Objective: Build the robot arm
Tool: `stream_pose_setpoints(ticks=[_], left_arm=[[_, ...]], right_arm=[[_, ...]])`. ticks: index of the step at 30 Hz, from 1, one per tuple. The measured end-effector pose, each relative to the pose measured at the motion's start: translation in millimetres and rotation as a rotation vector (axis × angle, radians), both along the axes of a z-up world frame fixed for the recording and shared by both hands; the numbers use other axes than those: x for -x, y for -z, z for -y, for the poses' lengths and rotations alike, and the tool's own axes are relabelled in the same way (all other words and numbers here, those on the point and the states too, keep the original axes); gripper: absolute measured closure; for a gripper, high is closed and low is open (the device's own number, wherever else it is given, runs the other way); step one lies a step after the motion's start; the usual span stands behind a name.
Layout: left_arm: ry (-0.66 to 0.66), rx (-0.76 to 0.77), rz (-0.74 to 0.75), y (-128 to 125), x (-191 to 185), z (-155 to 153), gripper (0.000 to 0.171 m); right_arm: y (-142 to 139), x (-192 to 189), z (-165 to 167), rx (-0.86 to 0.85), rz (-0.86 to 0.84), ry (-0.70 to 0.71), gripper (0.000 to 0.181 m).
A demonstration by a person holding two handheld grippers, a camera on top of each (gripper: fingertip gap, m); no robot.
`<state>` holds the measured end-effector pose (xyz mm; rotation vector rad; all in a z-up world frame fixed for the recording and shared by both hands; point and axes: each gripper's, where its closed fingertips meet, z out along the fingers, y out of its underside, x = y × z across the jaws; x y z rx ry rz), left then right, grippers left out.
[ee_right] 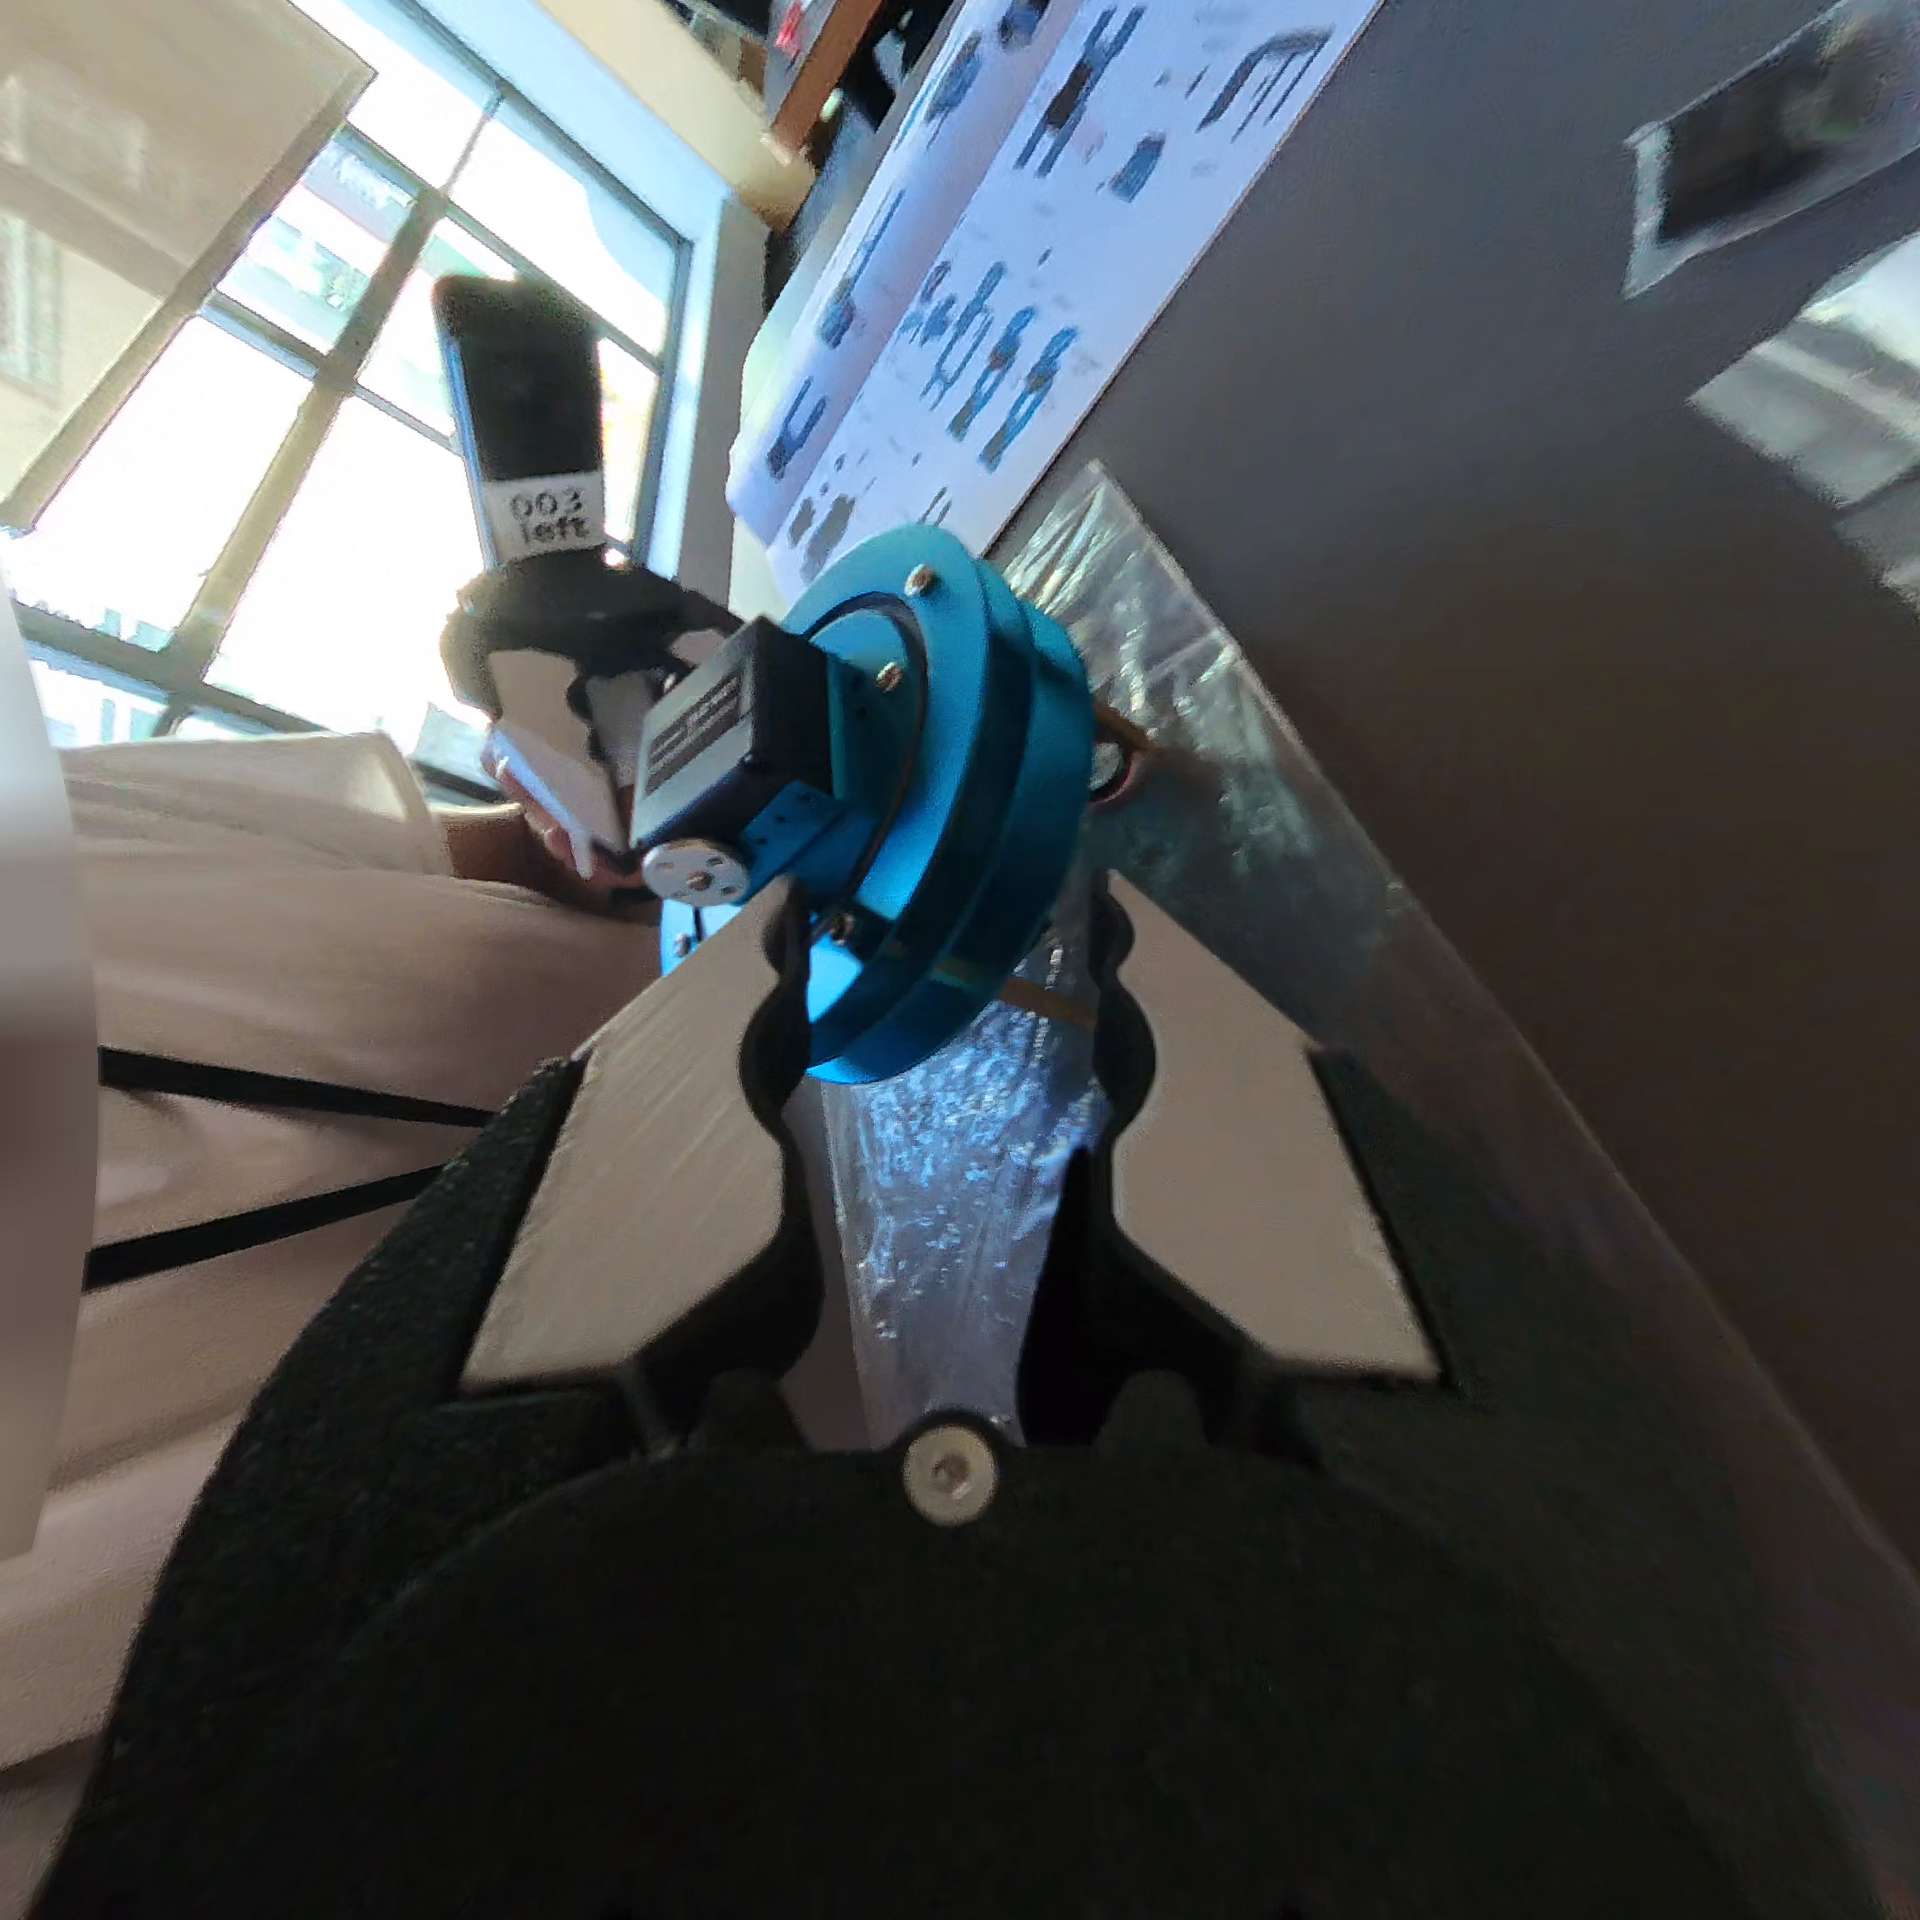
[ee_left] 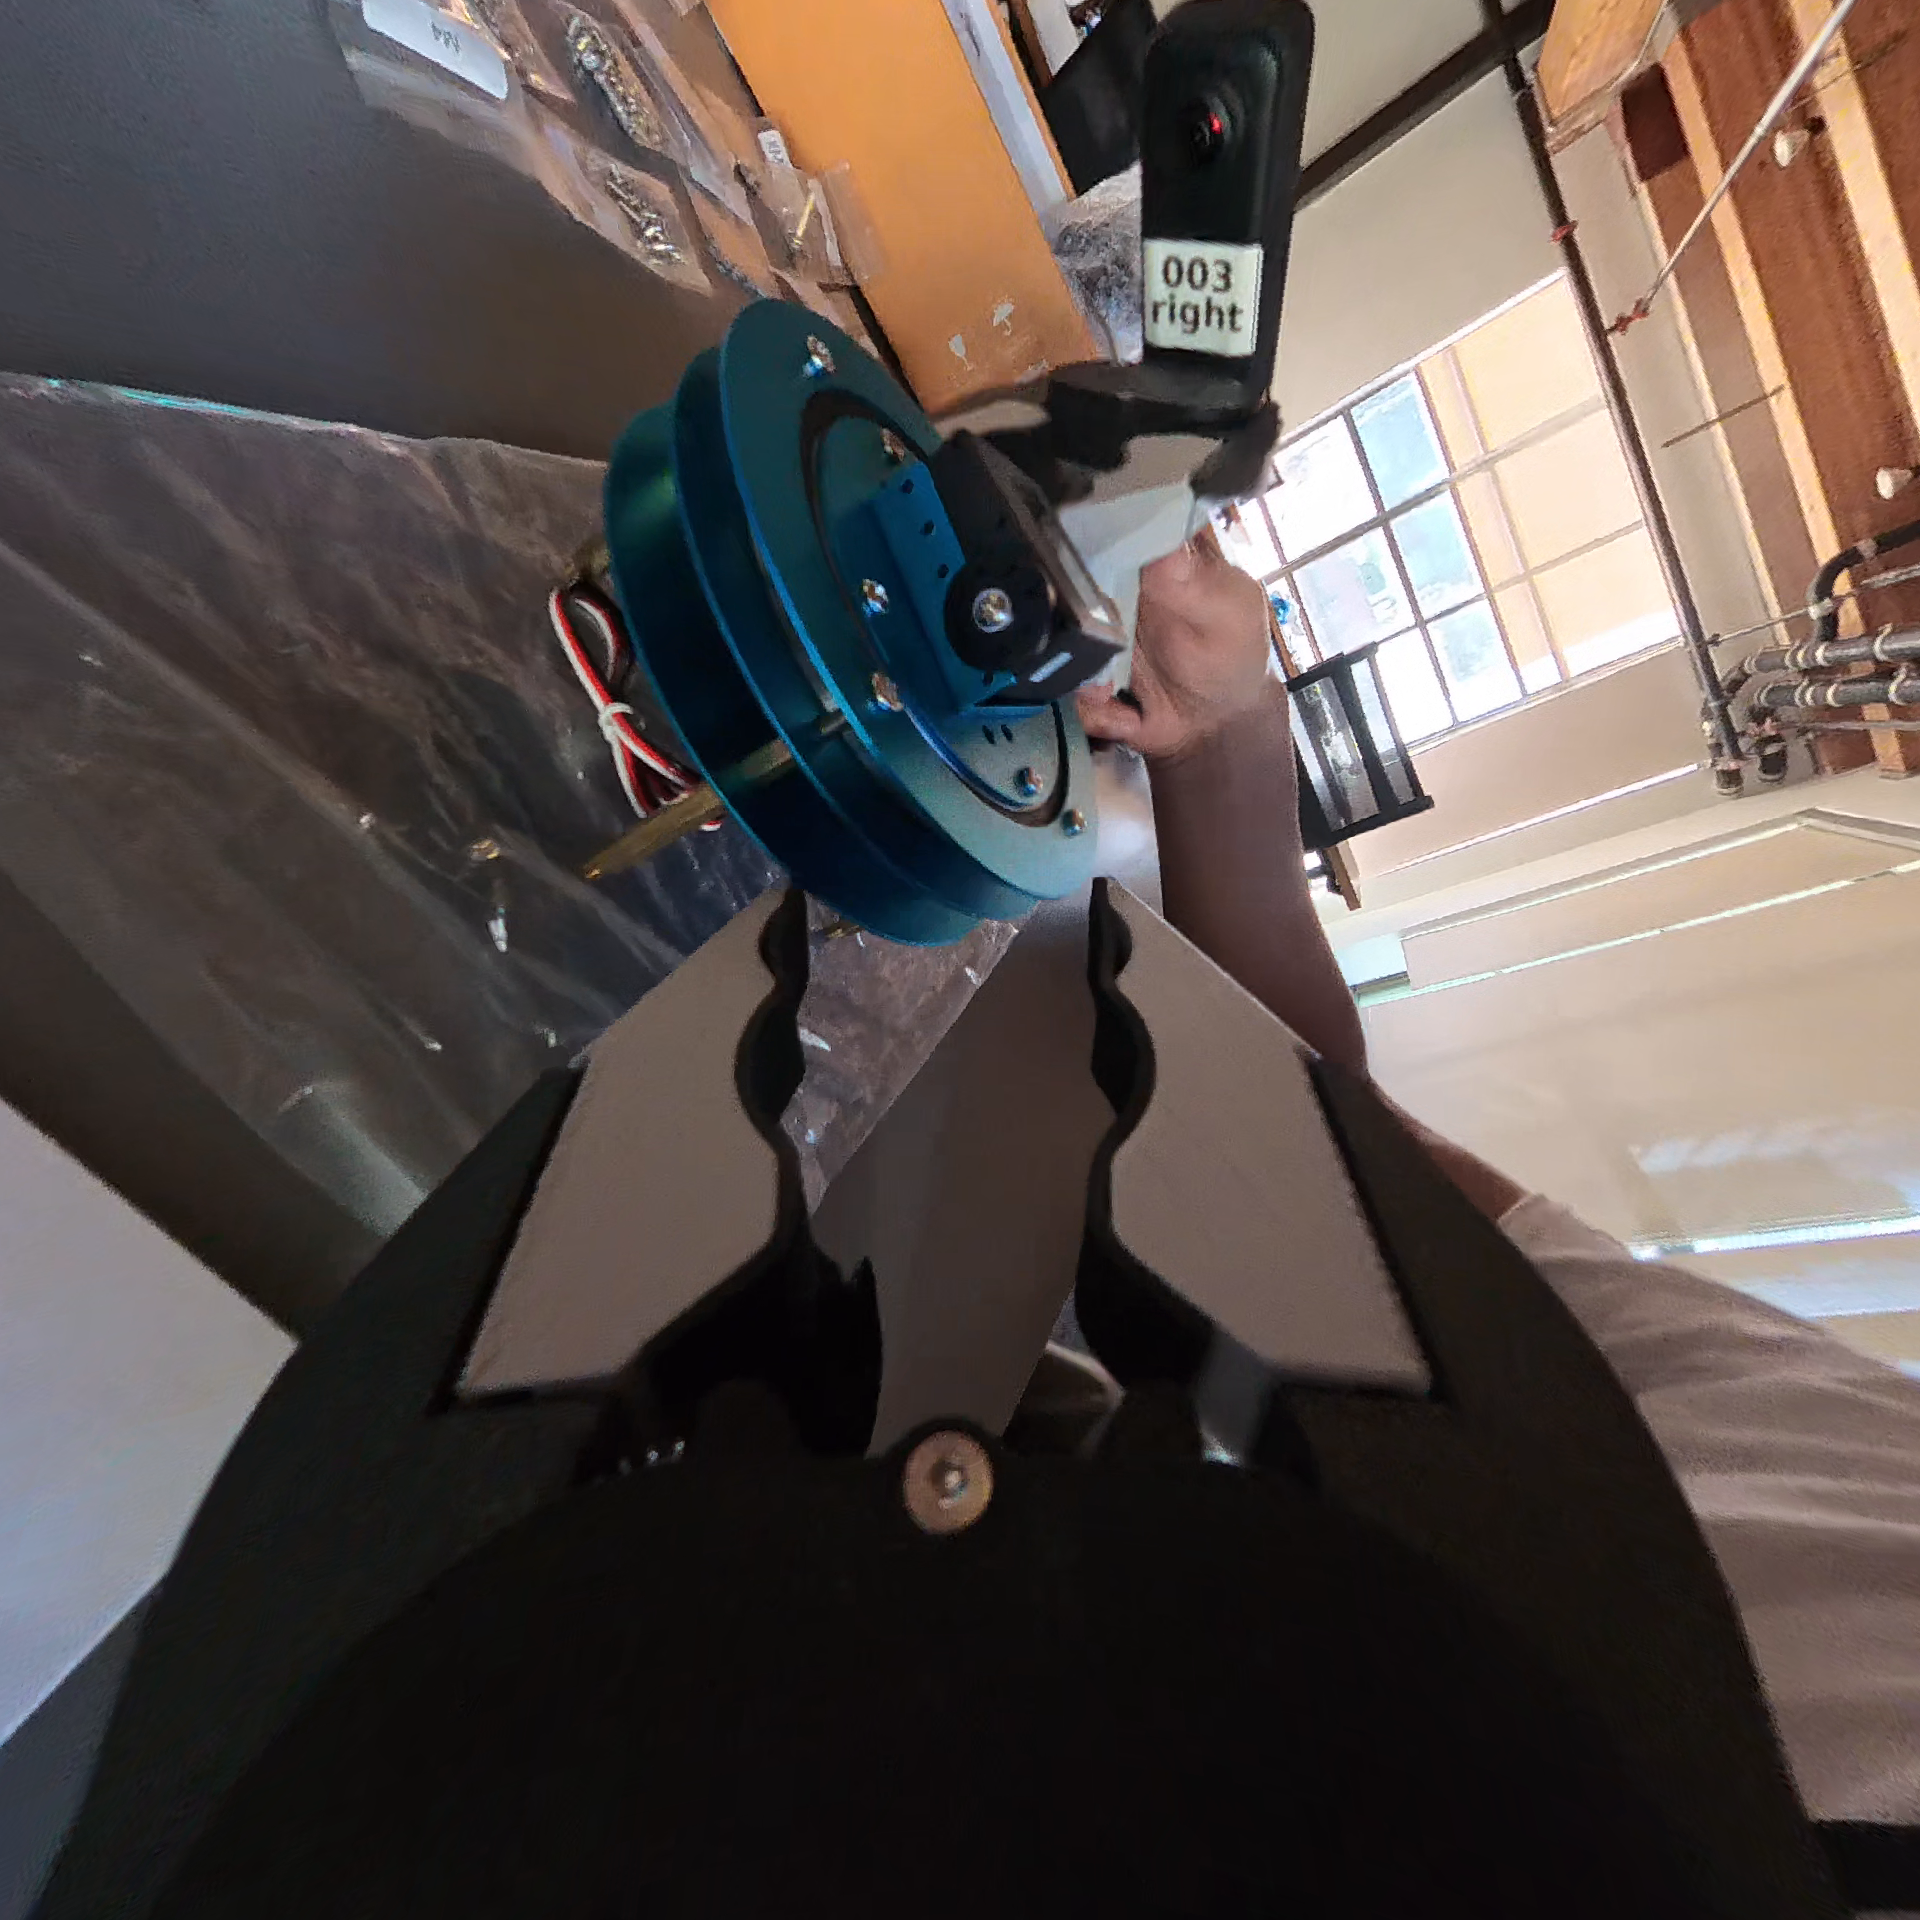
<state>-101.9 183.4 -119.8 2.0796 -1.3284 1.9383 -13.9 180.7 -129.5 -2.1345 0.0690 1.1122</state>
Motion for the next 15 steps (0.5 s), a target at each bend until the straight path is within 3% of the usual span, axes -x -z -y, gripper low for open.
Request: stream_pose_setpoints(ticks=[3, 7, 15], left_arm=[[-0.032, -0.014, -0.026, 4, -8, -6, 0.125], [0.021, -0.026, -0.094, 5, -10, -6, 0.126], [0.341, -0.230, -0.269, -1, -26, -12, 0.127]], right_arm=[[0, 2, 0, 0.034, -0.051, 0.021, 0.134], [-1, 4, 9, 0.106, -0.116, 0.105, 0.138], [-3, 15, 43, 0.176, -0.104, 0.258, 0.137]])
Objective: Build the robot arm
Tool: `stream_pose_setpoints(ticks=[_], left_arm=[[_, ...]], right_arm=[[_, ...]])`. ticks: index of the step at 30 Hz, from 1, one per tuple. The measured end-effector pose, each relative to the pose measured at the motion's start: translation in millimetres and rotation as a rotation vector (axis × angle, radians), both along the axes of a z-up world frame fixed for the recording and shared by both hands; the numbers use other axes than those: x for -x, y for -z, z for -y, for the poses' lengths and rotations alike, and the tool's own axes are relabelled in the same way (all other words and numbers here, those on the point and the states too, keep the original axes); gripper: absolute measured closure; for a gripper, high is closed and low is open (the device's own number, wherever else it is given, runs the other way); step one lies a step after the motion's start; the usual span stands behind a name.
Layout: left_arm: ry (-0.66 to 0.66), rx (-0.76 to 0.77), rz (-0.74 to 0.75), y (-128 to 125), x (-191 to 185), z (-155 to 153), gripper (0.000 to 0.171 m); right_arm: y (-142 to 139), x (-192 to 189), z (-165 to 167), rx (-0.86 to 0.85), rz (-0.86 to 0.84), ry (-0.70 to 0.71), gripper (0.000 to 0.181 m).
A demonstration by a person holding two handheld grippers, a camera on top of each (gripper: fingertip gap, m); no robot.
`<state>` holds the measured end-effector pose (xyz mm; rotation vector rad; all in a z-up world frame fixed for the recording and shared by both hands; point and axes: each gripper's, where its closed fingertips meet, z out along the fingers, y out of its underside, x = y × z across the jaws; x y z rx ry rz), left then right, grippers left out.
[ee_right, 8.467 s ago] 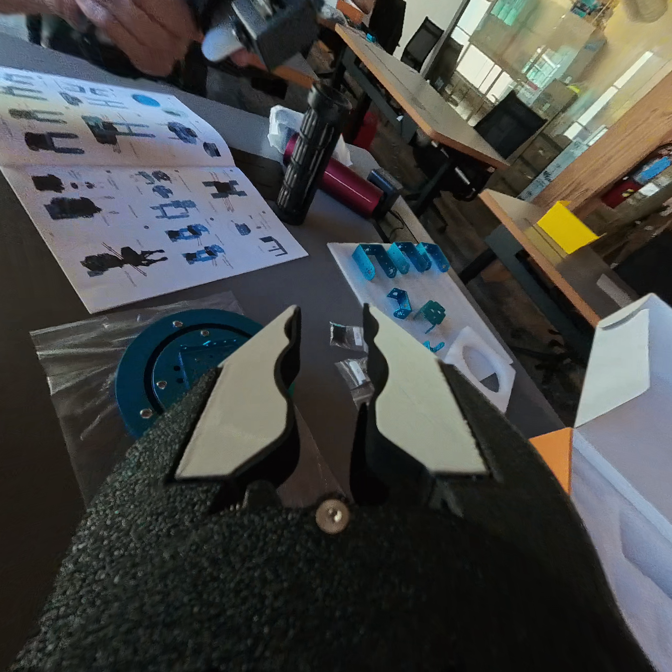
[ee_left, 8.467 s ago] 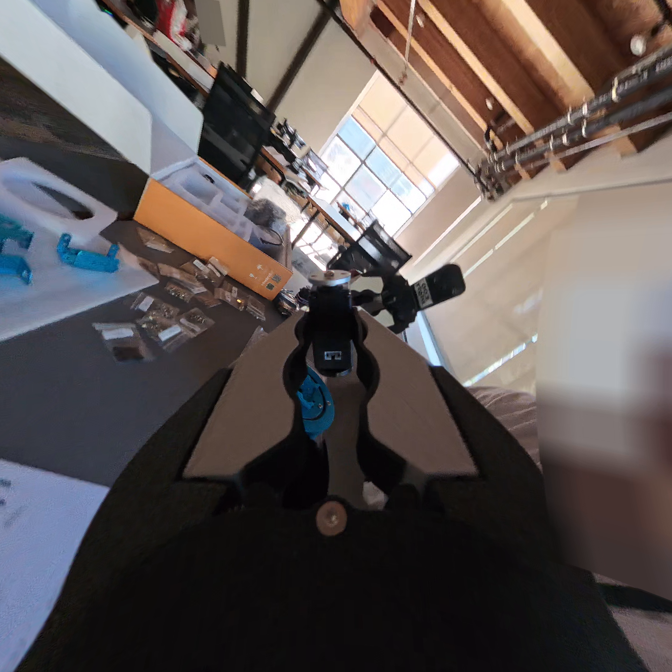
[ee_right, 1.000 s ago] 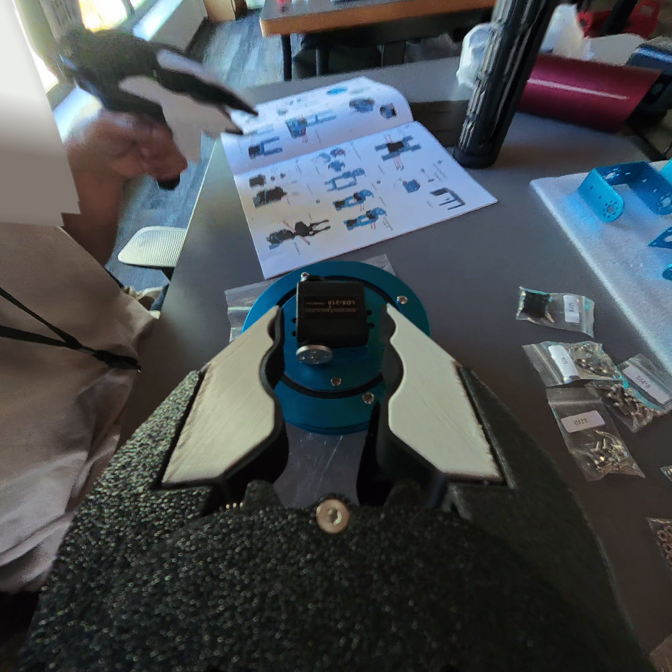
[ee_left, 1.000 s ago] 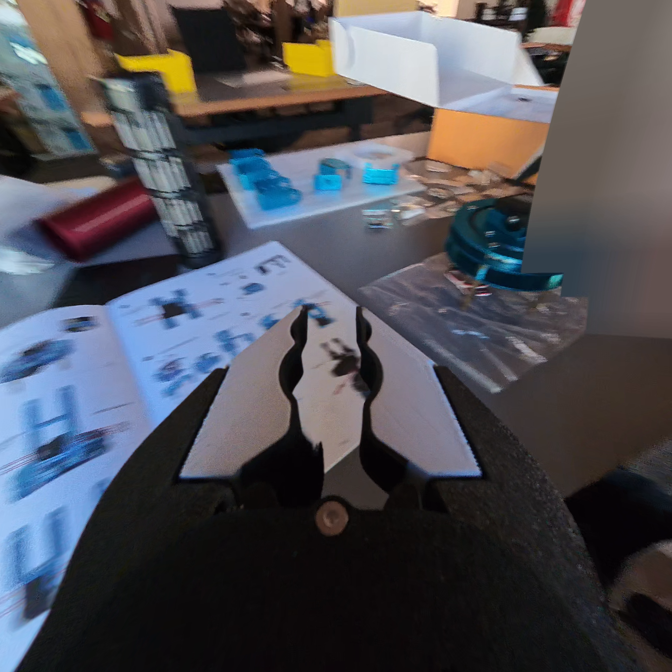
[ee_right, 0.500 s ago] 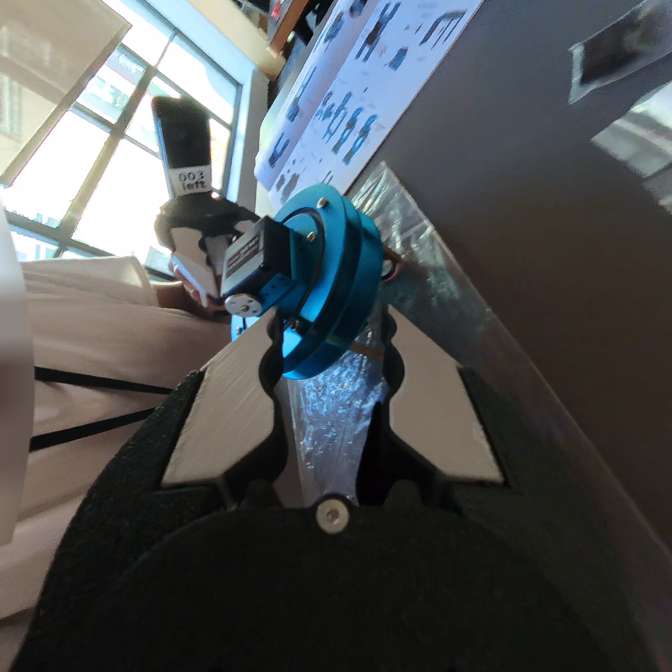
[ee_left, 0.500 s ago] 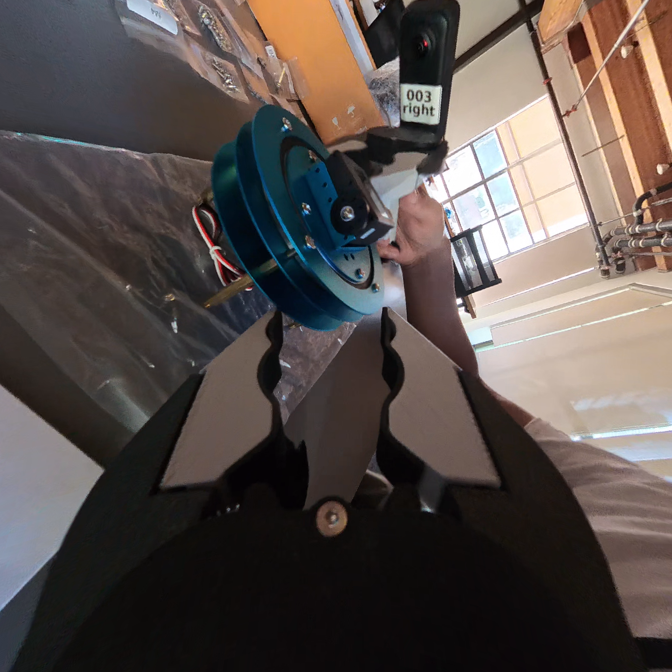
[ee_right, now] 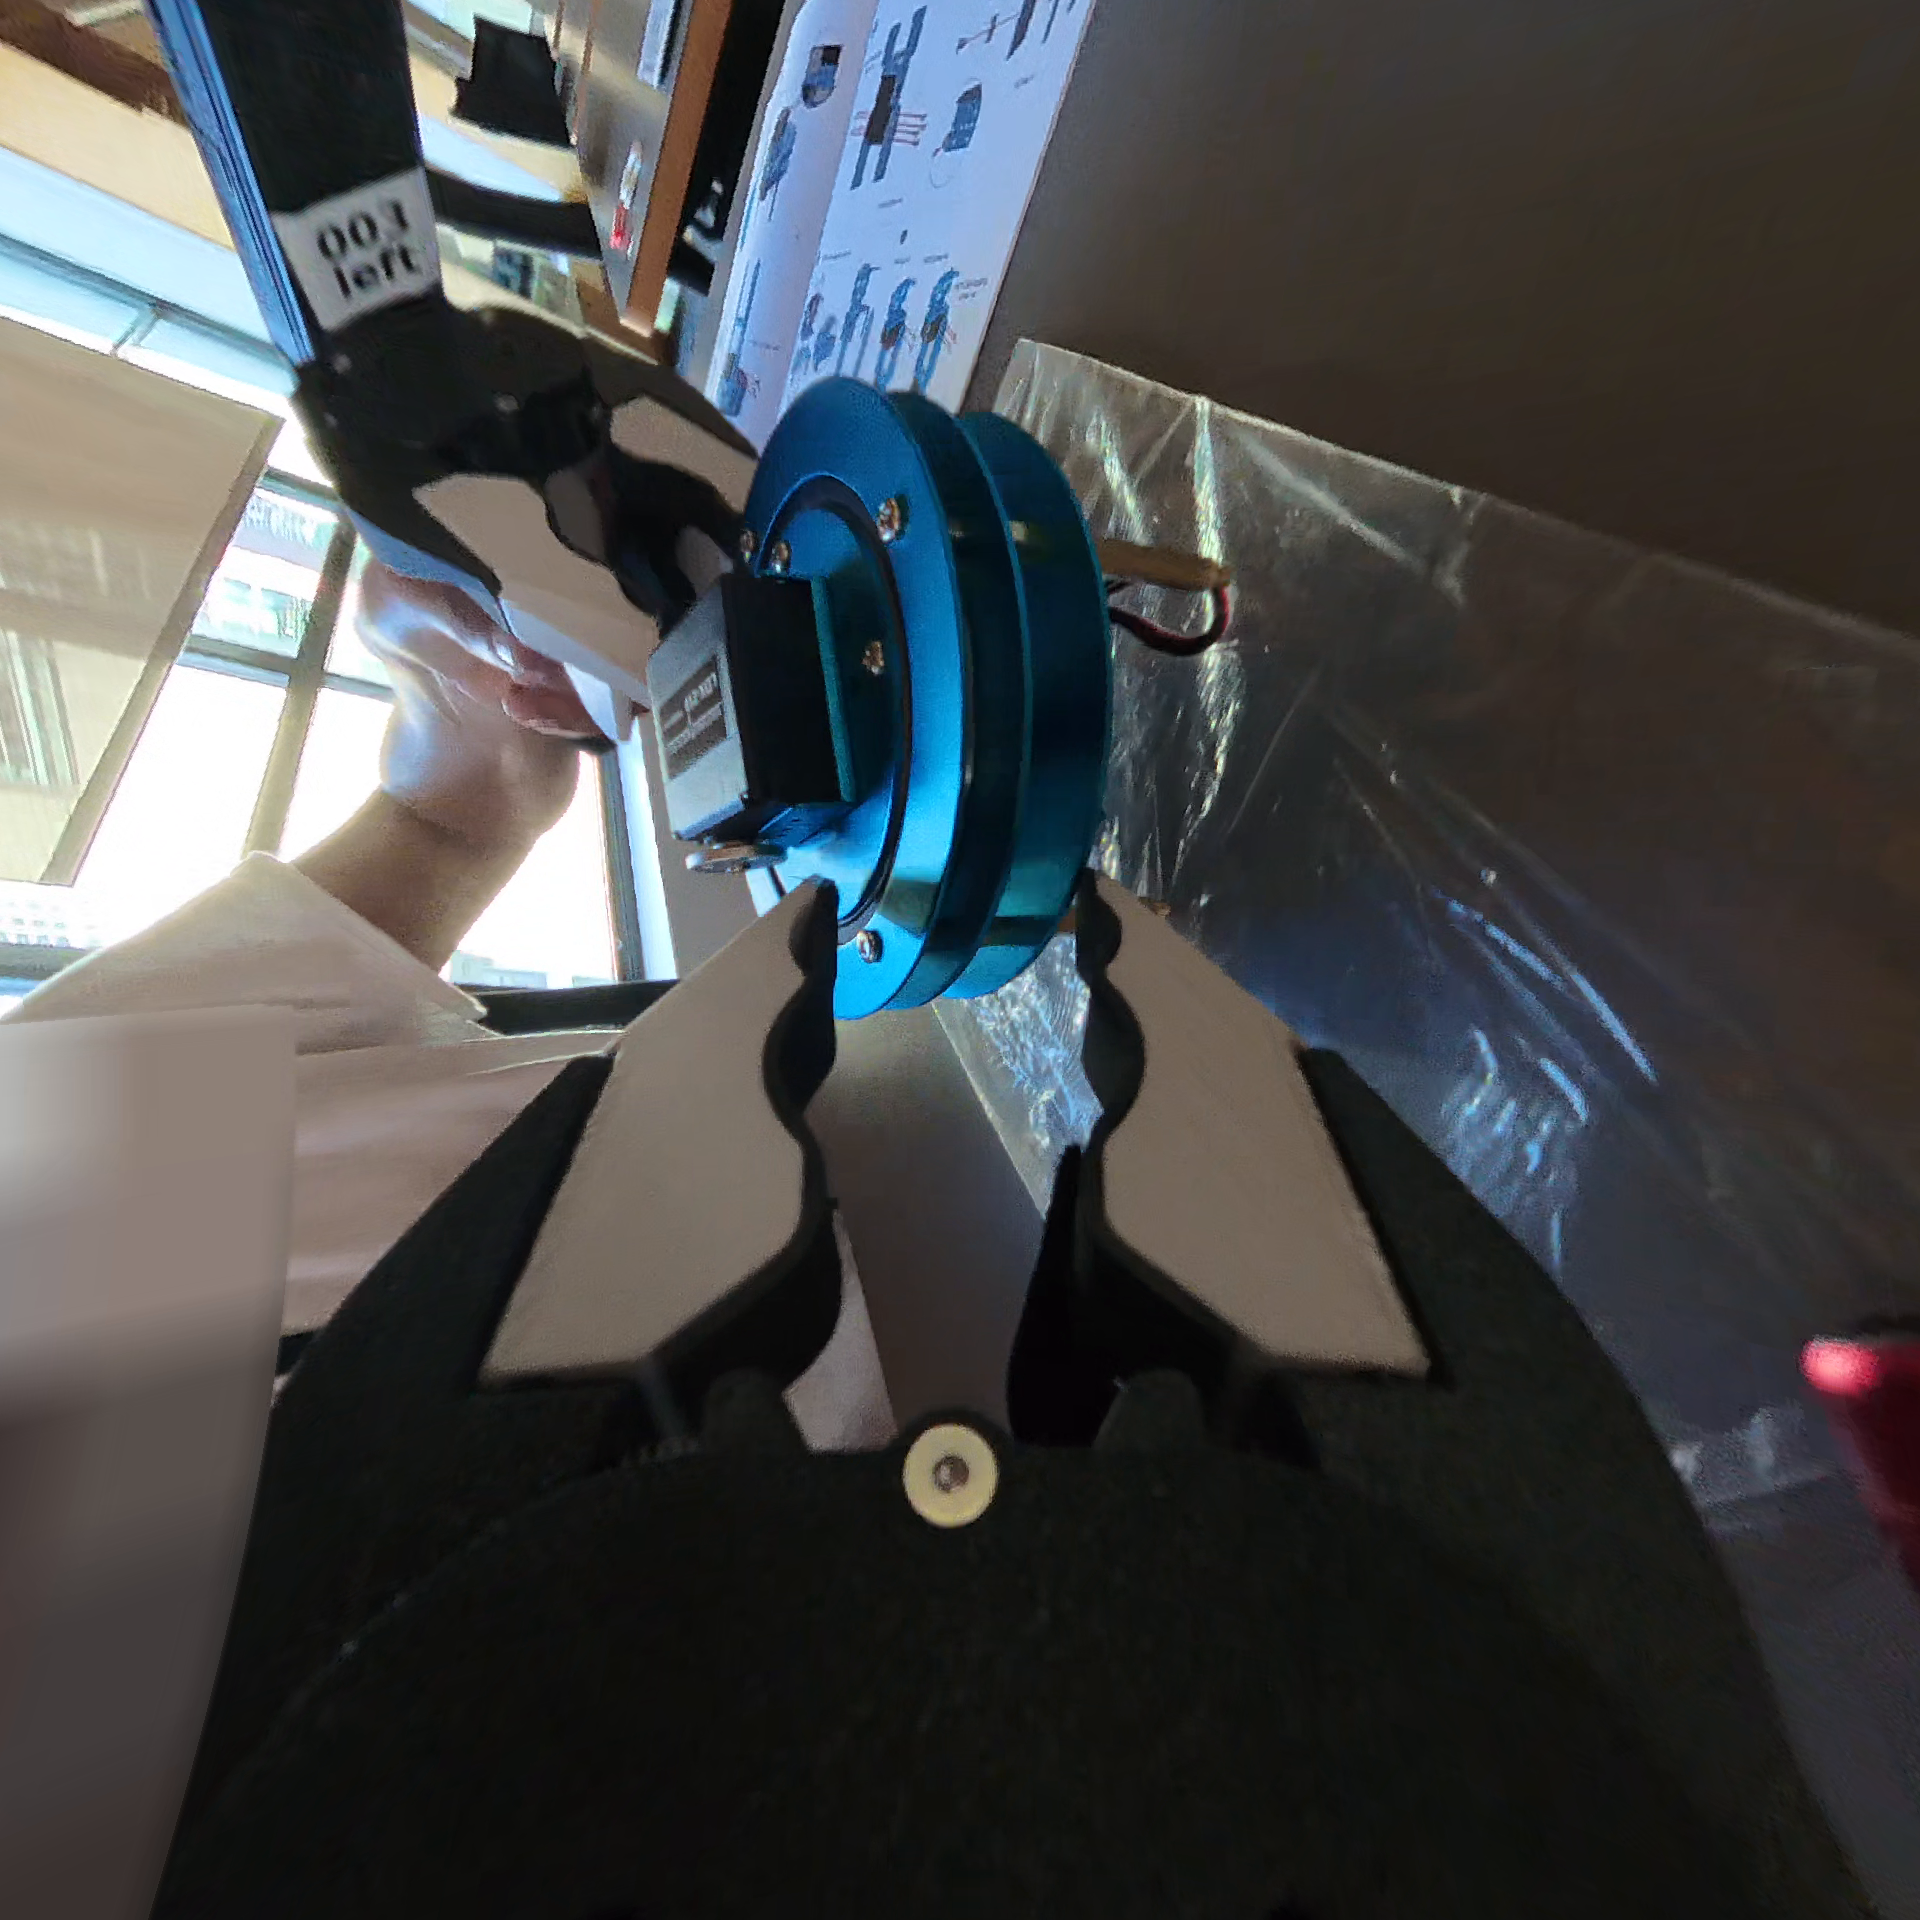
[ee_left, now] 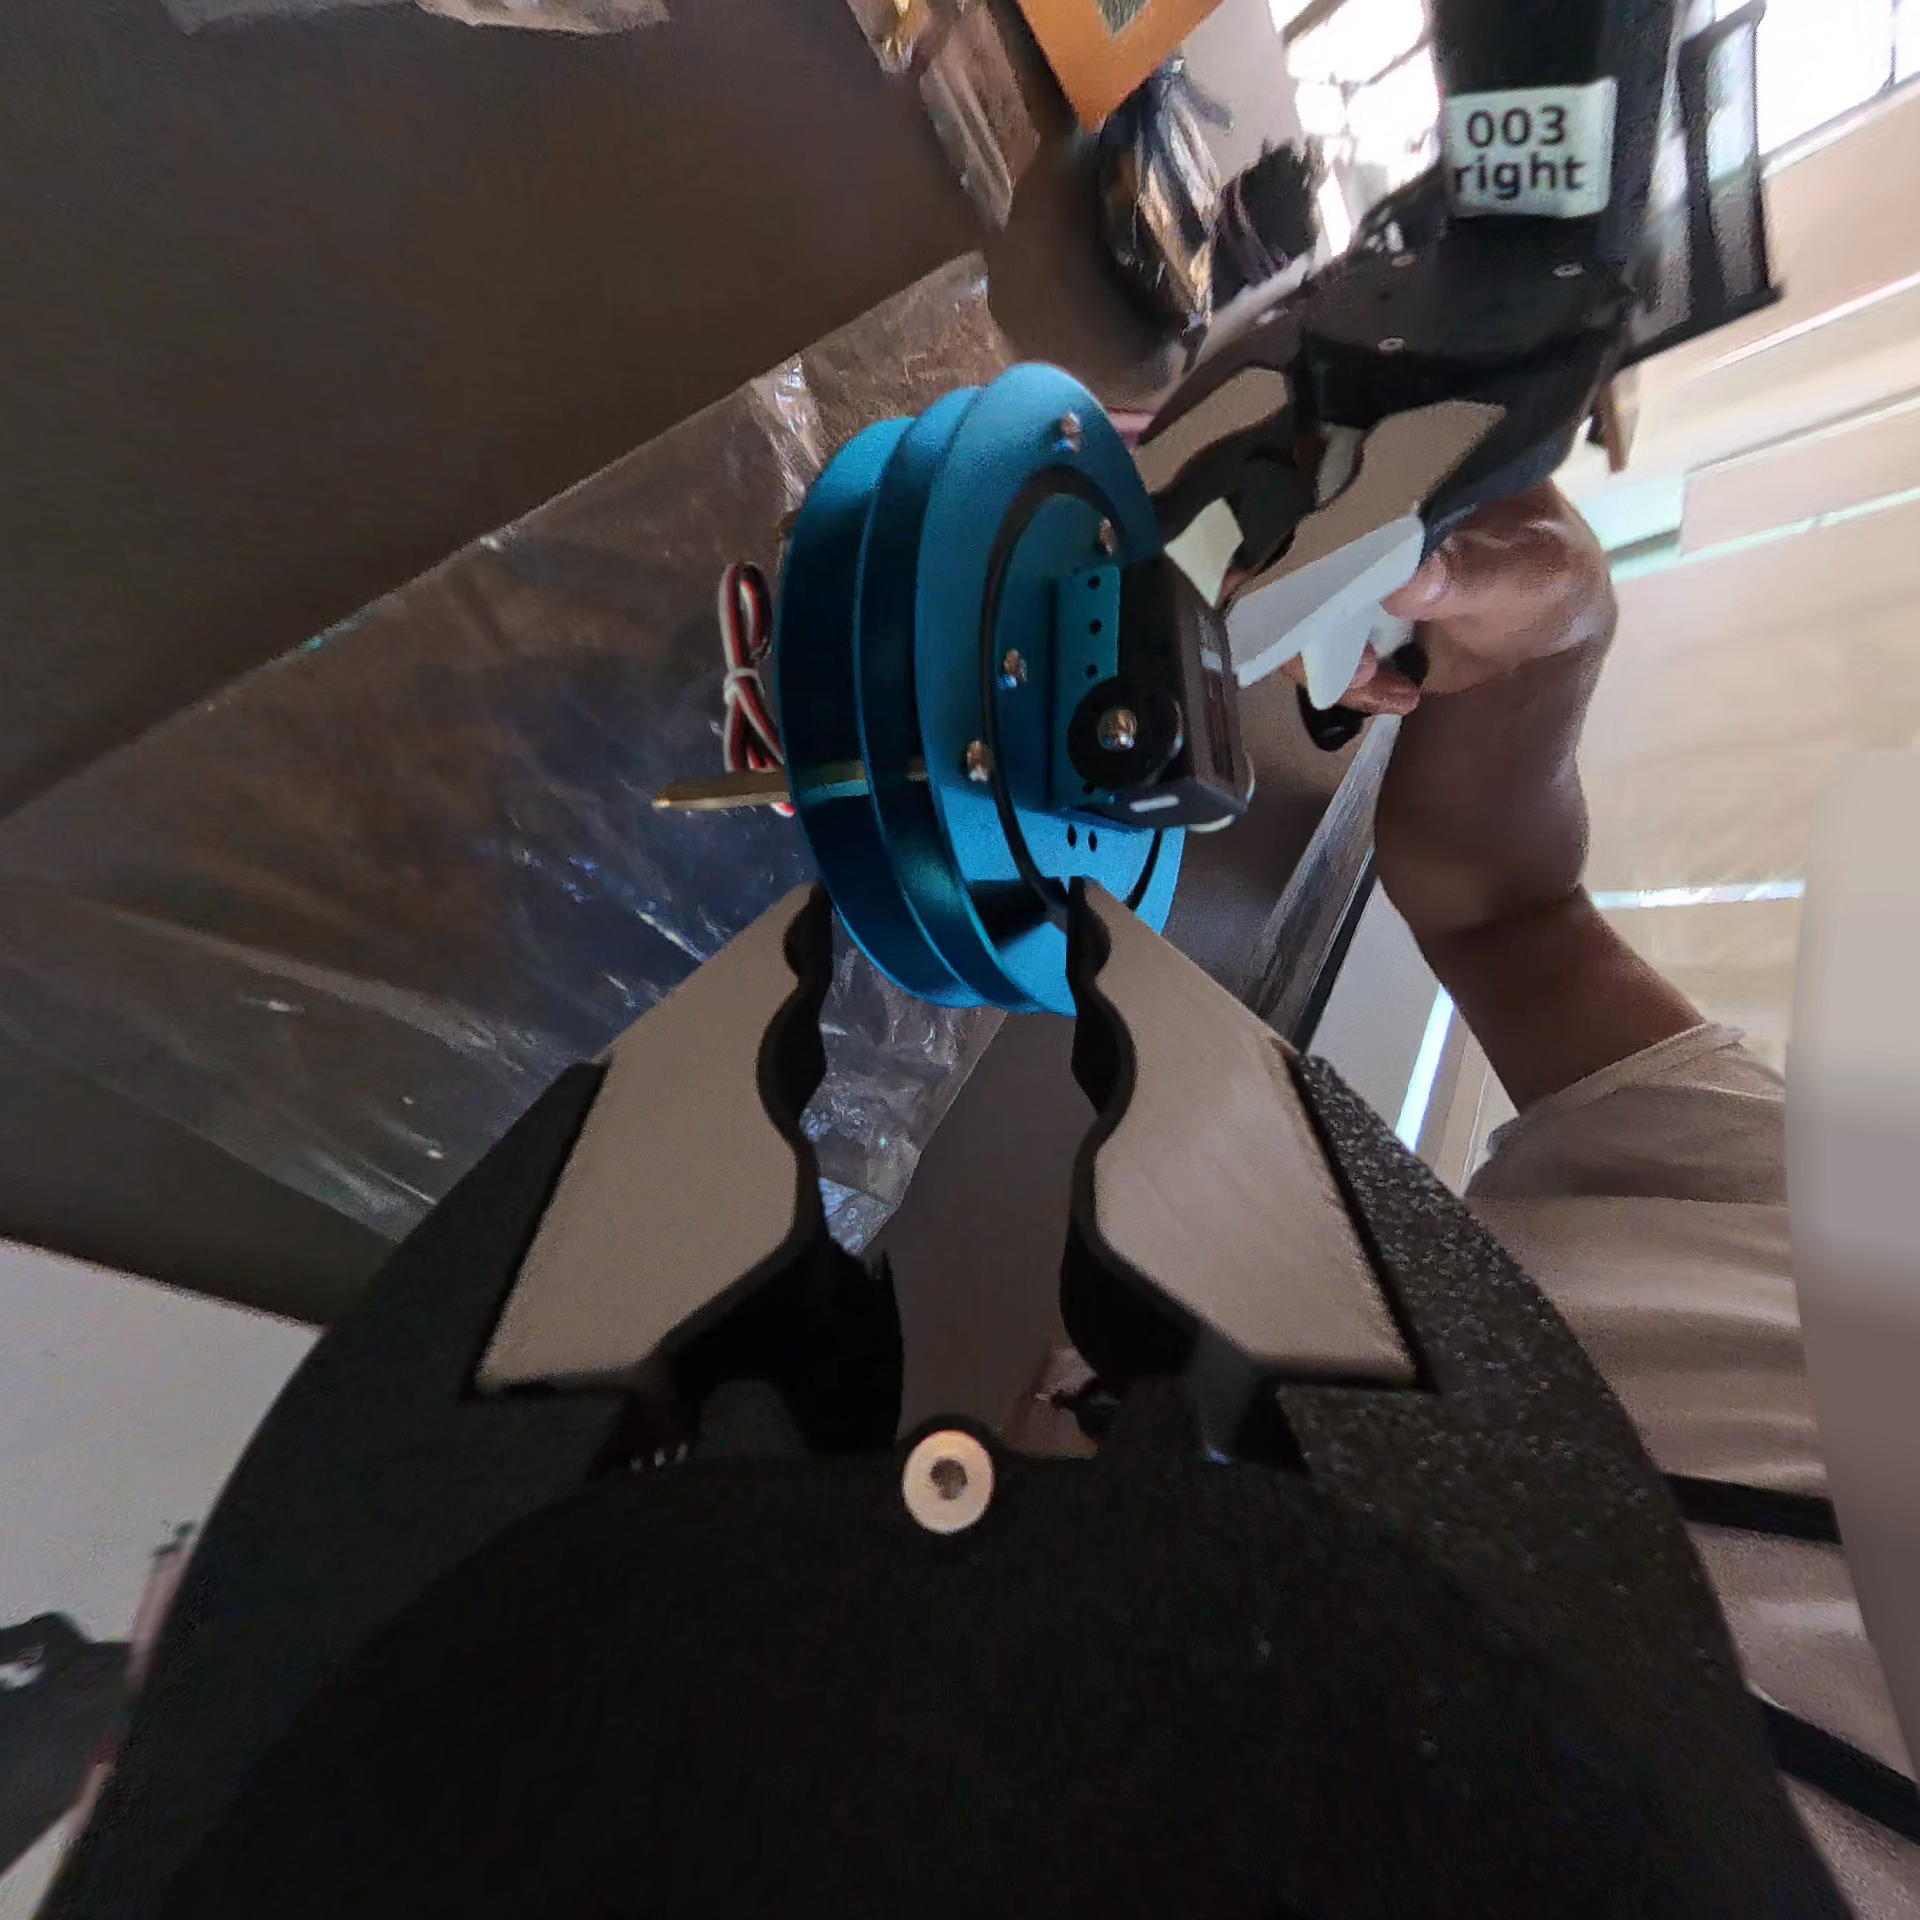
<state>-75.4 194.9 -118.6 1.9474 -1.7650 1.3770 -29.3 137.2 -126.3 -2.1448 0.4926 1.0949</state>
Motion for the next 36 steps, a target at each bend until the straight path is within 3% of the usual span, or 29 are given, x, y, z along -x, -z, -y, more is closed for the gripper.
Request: stream_pose_setpoints(ticks=[4, 12, 17, 23, 26, 32, 36], left_arm=[[0.191, -0.111, -0.047, -2, -13, -4, 0.127], [0.498, -0.099, -0.194, 5, -24, -14, 0.123], [0.605, -0.120, -0.145, 9, -29, -21, 0.118], [0.365, -0.013, 0.006, -8, -16, -29, 0.118], [0.280, 0.077, -0.004, 1, 0, -19, 0.118], [0.195, 0.341, -0.024, 4, -9, 0, 0.117], [0.101, 0.402, -0.022, 4, -21, -10, 0.133]], right_arm=[[0, 7, 10, -0.010, -0.029, 0.041, 0.140], [2, 12, 10, -0.005, -0.049, 0.050, 0.142], [3, 7, 6, -0.022, -0.089, 0.039, 0.140], [-6, -25, 16, -0.113, 0.017, 0.079, 0.138], [-10, -32, 11, -0.075, -0.053, 0.052, 0.135], [6, -11, -9, 0.048, -0.235, -0.088, 0.138], [1, -5, -13, 0.061, -0.356, -0.055, 0.146]])
